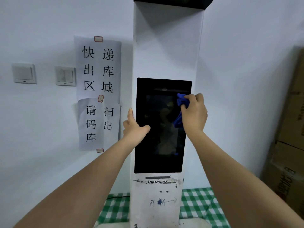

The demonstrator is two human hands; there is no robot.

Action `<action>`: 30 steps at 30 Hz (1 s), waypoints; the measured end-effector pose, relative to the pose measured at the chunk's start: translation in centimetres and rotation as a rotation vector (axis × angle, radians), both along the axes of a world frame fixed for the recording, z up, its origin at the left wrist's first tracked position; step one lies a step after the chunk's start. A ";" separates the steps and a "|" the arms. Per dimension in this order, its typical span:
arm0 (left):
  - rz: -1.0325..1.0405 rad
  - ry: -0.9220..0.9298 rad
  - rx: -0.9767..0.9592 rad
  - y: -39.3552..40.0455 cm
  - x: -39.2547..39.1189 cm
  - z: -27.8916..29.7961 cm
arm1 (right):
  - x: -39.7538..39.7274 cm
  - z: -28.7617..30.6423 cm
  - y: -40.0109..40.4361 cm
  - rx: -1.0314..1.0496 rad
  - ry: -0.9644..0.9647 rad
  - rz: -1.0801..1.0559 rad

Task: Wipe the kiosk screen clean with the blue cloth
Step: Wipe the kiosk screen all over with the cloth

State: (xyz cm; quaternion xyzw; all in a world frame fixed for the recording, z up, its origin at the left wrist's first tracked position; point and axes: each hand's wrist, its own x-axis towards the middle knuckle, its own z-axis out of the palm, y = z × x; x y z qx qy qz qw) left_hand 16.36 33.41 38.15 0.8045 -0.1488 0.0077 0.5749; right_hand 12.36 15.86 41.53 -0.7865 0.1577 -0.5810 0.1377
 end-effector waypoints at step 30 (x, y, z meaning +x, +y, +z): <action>-0.076 0.007 0.030 1.3 0.0 0.3 | 0.4 0.5 1.7 -0.004 -0.009 0.031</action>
